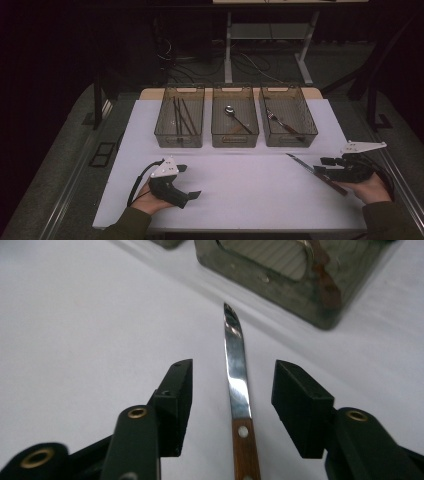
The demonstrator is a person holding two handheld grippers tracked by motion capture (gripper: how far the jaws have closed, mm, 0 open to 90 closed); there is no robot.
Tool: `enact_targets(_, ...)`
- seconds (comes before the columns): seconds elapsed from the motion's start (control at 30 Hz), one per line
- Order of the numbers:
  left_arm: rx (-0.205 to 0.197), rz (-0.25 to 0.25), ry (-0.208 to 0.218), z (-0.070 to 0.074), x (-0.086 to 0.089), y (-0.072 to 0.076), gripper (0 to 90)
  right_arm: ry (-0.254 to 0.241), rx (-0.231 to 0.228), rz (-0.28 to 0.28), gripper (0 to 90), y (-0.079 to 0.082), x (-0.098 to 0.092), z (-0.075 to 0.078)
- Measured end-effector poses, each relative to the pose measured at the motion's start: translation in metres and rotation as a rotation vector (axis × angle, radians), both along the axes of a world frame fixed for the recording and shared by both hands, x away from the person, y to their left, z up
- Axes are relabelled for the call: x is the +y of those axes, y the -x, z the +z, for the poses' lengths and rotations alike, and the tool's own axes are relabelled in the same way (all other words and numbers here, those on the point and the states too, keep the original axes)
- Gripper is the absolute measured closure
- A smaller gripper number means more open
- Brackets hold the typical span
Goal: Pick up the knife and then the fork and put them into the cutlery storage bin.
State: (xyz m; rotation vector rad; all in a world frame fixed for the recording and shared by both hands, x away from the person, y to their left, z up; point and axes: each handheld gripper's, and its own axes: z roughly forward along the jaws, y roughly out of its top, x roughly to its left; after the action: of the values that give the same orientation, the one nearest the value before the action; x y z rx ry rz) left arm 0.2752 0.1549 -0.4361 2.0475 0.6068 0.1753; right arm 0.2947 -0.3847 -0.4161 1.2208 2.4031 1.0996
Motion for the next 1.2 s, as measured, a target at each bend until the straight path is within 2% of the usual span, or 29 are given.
enact_targets(0.3, 0.0, 0.0, -0.003, 0.0, 0.0, 0.0, 0.0, 0.075, 0.048, 0.015, 61.1, -0.002, -0.001, -0.013)
enact_targets(0.93, 0.0, 0.0, -0.005, 0.0, 0.0, 0.0, 0.0, 0.147, 0.103, 0.043, 70.9, -0.006, 0.0, -0.024)
enact_targets(1.07, 0.001, 0.0, 0.0, 0.0, -0.001, 0.0, 0.0, 0.2, 0.102, 0.066, 74.0, -0.008, 0.004, -0.022)
enact_targets(1.2, 0.002, -0.002, -0.002, -0.001, -0.001, 0.0, 0.0, 0.262, 0.151, 0.104, 75.4, -0.017, 0.01, -0.018)
